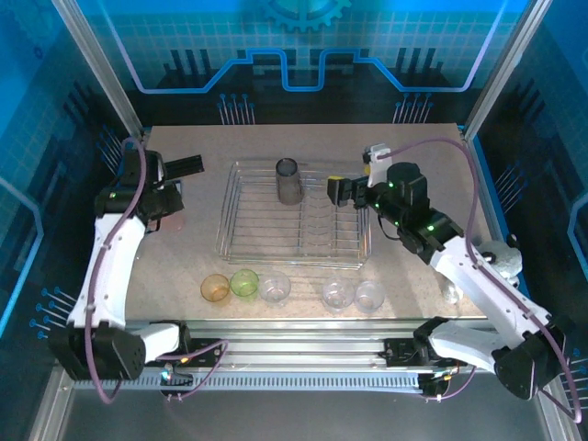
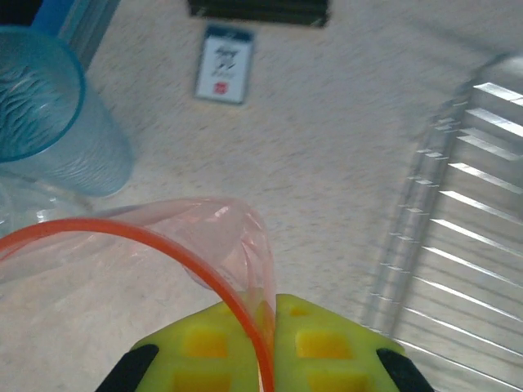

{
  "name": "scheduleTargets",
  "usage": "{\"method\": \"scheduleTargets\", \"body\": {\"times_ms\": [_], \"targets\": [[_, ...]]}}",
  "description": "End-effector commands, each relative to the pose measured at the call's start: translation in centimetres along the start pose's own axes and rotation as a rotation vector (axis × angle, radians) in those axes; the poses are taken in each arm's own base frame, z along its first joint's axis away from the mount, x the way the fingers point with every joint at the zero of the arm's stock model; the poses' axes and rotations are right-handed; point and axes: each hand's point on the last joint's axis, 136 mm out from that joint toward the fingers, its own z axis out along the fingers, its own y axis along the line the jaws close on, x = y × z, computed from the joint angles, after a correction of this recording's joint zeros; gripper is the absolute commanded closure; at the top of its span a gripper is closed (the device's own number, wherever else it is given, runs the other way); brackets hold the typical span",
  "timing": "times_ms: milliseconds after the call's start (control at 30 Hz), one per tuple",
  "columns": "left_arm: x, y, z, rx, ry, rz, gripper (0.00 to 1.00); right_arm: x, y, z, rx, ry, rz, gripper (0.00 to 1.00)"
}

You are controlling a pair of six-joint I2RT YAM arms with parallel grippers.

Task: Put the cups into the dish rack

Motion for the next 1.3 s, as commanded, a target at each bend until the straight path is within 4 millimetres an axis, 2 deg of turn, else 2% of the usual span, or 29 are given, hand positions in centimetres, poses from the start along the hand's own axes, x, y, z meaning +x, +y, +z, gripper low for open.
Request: {"method": "scheduleTargets", "body": {"times_ms": [0, 167, 333, 433, 567, 767, 1033, 1267], "targets": [[-2.3, -3.6, -3.8, 0.235, -0.126, -0.051, 1.0, -0.7, -0.8, -1.1, -0.006, -0.027, 0.072, 0.01], [-3.4, -8.1, -9.0, 0.565, -0.23, -0.108, 1.0, -2.4, -0.7, -3.4, -0.05, -0.049, 0.084, 0.0], [-3.2, -12.8, -14.0, 0.948, -0.226, -0.105, 1.0, -4.9, 1.2, -5.7, -0.181, -0.066, 0.125, 0.0], [-3.2, -14.2, -16.3, 1.107, -0.228, -0.118, 1.0, -6.6, 2.5, -6.1, -0.269, -0.04, 0.199, 0.0], [-3.8, -14.9, -18.5, 1.248, -0.263, -0.149, 1.0, -8.3, 4.8, -5.4, -0.406, 0.014, 0.302, 0.0], [-5.2, -15.2, -20.4, 1.358, -0.316, -0.207, 1.0, -10.1, 8.0, -3.7, -0.579, 0.01, 0.43, 0.0], [-6.1, -15.5, -20.0, 1.492, -0.271, -0.323, 1.0, -10.6, 12.3, -0.9, -0.662, 0.066, 0.418, 0.0], [-6.1, -15.5, -19.8, 1.501, -0.265, -0.336, 1.0, -11.2, 16.2, 0.8, -0.743, 0.095, 0.395, 0.0]]}}
